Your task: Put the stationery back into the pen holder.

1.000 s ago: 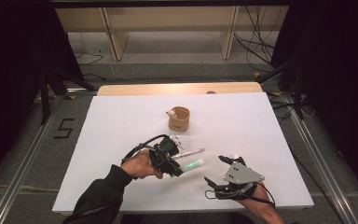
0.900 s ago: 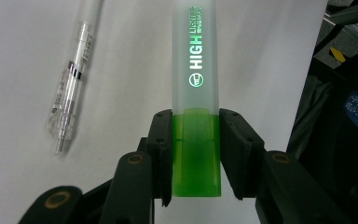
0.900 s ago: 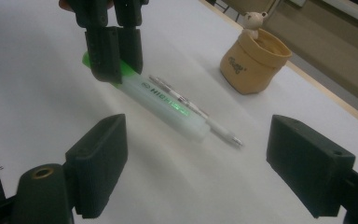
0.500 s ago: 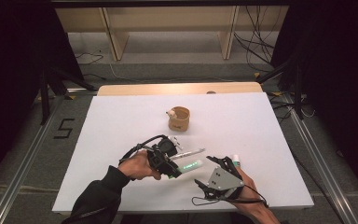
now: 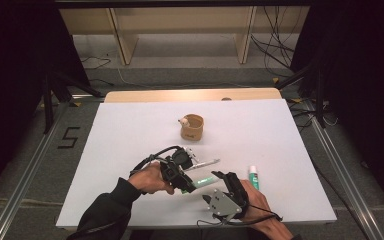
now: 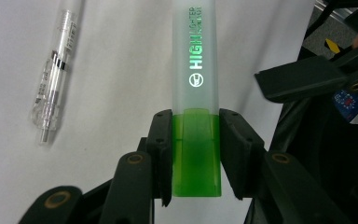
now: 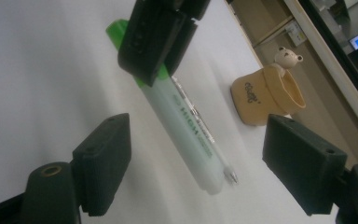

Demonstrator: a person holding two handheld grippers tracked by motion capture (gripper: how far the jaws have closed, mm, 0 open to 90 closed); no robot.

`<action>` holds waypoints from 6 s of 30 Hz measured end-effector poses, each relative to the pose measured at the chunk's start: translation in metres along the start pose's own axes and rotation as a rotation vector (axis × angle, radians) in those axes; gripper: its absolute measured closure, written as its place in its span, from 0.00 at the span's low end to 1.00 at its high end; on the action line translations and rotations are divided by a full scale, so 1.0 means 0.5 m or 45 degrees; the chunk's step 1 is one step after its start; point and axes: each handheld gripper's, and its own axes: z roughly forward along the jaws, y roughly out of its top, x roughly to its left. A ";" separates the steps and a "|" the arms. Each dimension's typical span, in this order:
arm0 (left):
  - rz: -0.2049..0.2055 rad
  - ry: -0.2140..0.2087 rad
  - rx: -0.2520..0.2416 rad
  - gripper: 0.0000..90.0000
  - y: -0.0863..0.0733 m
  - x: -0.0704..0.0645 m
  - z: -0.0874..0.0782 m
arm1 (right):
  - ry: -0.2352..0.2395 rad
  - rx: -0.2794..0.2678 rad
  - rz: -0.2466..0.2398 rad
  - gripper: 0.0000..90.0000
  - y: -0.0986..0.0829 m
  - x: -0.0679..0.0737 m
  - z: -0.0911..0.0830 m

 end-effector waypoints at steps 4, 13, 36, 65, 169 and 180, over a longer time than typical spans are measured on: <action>0.005 -0.007 0.000 0.74 0.003 -0.006 -0.001 | -0.024 0.024 -0.099 0.31 0.006 0.014 0.007; -0.001 -0.028 -0.014 0.74 0.008 -0.010 -0.006 | -0.077 0.032 -0.246 0.45 0.016 0.037 0.018; -0.017 -0.072 0.007 0.74 0.011 -0.011 -0.006 | -0.140 0.072 -0.379 0.67 0.024 0.056 0.036; -0.049 -0.105 0.007 0.74 0.013 -0.005 -0.001 | -0.148 0.101 -0.486 0.83 0.020 0.065 0.041; -0.243 0.434 -0.957 0.17 -0.242 0.015 -0.065 | 0.123 -0.235 1.279 0.86 -0.017 -0.340 0.184; -0.257 0.435 -0.954 0.17 -0.243 0.019 -0.065 | 0.101 -0.236 1.325 0.86 0.001 -0.367 0.221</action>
